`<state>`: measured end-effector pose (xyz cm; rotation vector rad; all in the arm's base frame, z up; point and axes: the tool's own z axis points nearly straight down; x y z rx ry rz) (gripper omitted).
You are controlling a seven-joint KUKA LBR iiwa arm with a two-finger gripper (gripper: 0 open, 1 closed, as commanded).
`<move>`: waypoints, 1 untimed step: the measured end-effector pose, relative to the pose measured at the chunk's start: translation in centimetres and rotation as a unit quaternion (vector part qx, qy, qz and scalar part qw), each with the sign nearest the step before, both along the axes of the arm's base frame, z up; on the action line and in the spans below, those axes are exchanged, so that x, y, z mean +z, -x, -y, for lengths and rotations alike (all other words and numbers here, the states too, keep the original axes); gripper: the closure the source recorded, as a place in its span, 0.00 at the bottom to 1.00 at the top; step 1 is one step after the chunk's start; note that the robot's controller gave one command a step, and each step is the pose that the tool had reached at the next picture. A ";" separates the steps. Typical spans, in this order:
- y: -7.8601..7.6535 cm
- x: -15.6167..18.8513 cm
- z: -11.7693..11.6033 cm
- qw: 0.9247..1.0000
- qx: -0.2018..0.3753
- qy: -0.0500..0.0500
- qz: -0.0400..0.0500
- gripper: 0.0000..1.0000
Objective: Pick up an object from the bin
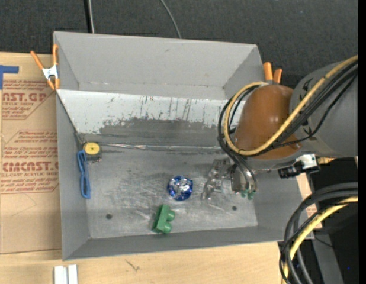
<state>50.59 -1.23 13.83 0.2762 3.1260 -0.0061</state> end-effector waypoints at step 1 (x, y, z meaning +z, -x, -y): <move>-2.0 0.8 2.6 1.000 0.001 -0.002 0.000 1.00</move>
Offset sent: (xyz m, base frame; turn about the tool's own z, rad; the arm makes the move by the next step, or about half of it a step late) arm 0.0185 -0.0243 0.0077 -0.0036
